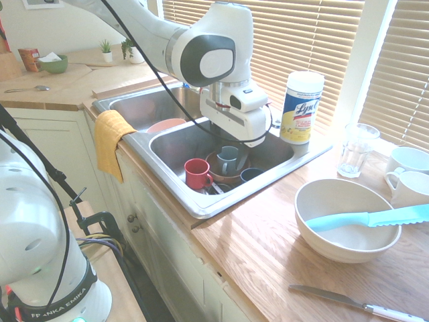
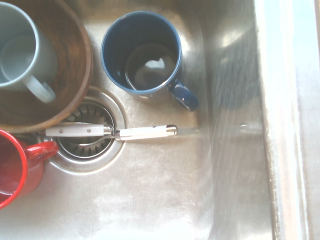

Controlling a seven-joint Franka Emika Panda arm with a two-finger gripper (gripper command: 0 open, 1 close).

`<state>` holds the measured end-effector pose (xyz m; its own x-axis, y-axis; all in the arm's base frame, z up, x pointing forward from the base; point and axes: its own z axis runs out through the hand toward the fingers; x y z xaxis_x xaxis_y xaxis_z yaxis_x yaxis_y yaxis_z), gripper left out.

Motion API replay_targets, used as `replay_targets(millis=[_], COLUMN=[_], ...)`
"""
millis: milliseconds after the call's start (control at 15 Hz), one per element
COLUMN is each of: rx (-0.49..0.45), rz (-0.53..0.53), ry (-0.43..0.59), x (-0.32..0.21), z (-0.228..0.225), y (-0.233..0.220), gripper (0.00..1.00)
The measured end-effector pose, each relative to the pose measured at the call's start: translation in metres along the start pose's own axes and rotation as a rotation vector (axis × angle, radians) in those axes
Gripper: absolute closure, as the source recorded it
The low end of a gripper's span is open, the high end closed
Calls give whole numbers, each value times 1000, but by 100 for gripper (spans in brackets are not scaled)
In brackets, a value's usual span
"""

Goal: Put the knife into the sink

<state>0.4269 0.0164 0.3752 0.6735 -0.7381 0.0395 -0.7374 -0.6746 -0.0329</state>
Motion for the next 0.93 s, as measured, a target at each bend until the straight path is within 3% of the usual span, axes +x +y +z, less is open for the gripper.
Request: replay_targets(millis=[200,400,933], rx=[5,15,-27], rz=[13,77,382], ry=[5,65,182], x=[4,38,147], z=[-2,-32,-69], y=[1,7,135], gripper=[0,0,0])
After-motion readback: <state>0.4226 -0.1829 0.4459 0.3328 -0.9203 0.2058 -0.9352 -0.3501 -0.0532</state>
